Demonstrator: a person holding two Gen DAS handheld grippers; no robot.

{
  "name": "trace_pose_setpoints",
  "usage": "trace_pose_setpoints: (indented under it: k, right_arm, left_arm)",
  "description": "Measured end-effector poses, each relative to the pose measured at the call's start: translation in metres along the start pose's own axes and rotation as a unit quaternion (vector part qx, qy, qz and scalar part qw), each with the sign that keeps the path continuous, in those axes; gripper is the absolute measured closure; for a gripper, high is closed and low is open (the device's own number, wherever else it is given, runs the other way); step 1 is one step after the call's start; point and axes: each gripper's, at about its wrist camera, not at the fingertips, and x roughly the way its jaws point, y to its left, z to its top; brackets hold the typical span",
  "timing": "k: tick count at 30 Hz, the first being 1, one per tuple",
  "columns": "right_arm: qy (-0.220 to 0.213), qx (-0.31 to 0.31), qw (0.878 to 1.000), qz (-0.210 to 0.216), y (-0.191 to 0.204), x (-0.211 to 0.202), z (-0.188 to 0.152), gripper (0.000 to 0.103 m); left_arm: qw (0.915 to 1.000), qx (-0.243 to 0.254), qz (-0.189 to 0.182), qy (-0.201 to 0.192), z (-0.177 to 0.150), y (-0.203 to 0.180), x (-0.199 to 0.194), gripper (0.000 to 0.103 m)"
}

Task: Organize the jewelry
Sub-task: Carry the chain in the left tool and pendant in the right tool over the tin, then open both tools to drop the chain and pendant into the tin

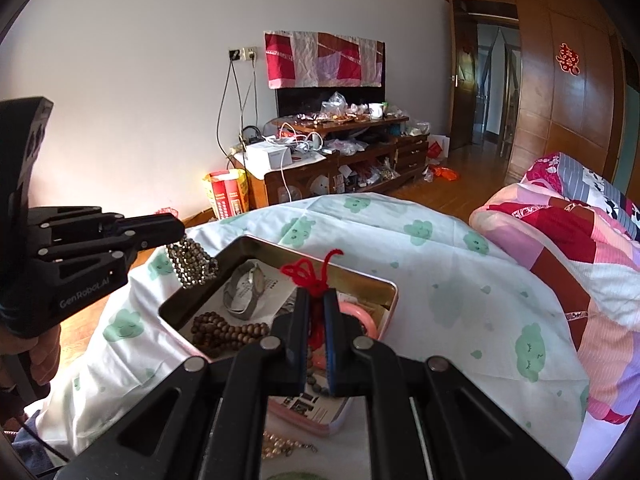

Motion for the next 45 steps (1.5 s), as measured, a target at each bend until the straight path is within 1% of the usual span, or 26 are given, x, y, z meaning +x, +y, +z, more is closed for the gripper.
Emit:
trace_pose_setpoints:
  k: [8, 17, 21, 30, 39, 42, 44, 45]
  right_arm:
    - [0.020, -0.007, 1.000, -0.011, 0.004, 0.019, -0.004, 0.094]
    - [0.037, -0.009, 0.999, -0.026, 0.009, 0.032, -0.012, 0.094]
    - [0.043, -0.013, 0.998, -0.037, 0.012, 0.036, -0.015, 0.094]
    - [0.051, -0.014, 0.997, -0.048, 0.012, 0.040, -0.021, 0.094]
    - [0.054, -0.016, 0.997, -0.050, 0.013, 0.042, -0.025, 0.094]
    - [0.055, -0.016, 0.997, -0.052, 0.012, 0.042, -0.027, 0.094]
    - [0.054, -0.015, 0.997, -0.057, 0.011, 0.043, -0.028, 0.094]
    - [0.051, -0.012, 0.997, -0.058, 0.011, 0.042, -0.029, 0.090]
  left_arm:
    - [0.9998, -0.006, 0.007, 0.015, -0.002, -0.002, 0.019, 0.099]
    - [0.9995, -0.007, 0.017, 0.026, -0.008, -0.006, 0.030, 0.099]
    - [0.9993, -0.010, 0.021, 0.030, -0.010, -0.007, 0.034, 0.099]
    - [0.9986, -0.010, 0.030, 0.042, -0.014, -0.007, 0.044, 0.099]
    - [0.9982, -0.011, 0.031, 0.050, -0.020, -0.007, 0.050, 0.098]
    - [0.9983, -0.010, 0.034, 0.047, -0.020, -0.007, 0.050, 0.098]
    - [0.9981, -0.001, 0.037, 0.048, -0.020, -0.010, 0.050, 0.096]
    - [0.9978, 0.003, 0.045, 0.049, -0.021, -0.012, 0.050, 0.091]
